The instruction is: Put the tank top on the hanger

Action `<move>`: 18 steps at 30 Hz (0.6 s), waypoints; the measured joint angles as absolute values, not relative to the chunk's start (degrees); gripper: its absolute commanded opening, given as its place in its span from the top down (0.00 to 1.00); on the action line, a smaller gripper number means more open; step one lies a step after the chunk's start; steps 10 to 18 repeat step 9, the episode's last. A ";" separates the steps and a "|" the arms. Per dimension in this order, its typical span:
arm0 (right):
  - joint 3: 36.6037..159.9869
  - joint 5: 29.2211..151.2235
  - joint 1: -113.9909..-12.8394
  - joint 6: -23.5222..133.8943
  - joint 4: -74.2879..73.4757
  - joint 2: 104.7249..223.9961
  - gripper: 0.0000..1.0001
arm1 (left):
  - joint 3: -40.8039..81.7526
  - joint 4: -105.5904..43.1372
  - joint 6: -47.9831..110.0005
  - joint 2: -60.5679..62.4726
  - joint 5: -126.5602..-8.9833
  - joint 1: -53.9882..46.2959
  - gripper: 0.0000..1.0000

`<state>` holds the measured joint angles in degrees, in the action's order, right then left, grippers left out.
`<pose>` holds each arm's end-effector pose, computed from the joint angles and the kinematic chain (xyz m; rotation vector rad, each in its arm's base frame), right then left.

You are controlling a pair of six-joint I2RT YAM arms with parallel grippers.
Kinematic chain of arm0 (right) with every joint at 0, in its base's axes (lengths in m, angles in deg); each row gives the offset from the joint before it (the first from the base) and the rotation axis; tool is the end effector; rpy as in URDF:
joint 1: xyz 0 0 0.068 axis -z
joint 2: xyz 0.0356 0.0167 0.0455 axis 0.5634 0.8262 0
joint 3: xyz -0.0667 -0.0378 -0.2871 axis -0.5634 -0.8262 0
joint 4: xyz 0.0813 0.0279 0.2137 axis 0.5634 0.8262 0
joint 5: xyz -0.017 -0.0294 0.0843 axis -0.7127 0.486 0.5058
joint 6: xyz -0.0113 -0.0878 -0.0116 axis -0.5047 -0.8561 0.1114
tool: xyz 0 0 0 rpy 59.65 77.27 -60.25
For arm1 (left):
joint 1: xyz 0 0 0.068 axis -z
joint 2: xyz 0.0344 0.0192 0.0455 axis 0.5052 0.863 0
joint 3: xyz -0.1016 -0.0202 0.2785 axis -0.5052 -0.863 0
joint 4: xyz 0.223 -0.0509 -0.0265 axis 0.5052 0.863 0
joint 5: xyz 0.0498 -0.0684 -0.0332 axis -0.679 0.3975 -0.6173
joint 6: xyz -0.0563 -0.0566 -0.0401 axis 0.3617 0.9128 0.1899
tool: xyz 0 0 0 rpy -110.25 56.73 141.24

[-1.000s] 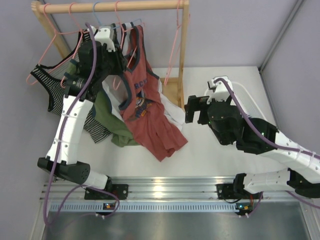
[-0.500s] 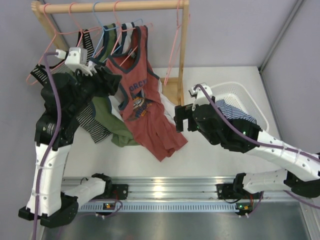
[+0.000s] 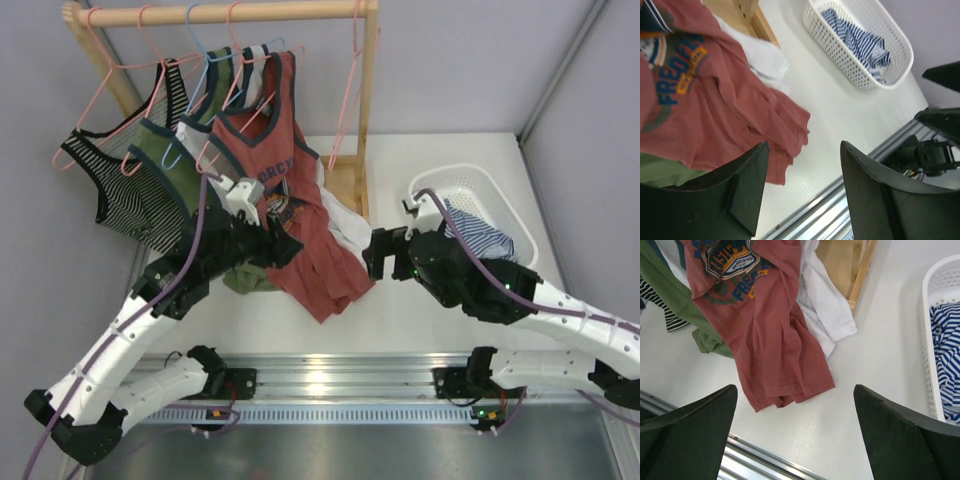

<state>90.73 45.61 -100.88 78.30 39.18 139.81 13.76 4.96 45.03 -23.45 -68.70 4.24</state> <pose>0.1140 0.1429 0.3898 -0.2463 1.9737 0.4294 0.1358 -0.1059 0.3976 0.2465 1.9844 -0.8169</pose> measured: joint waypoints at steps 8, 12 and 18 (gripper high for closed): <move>84.96 45.63 -100.85 82.11 38.88 138.13 0.00 | -0.98 3.21 50.19 -27.36 -73.53 13.69 0.37; 84.70 45.65 -100.85 82.48 38.90 138.13 0.00 | -1.83 2.62 50.87 -27.34 -73.68 14.17 0.37; 84.70 45.65 -100.85 82.48 38.90 138.13 0.00 | -1.83 2.62 50.87 -27.34 -73.68 14.17 0.37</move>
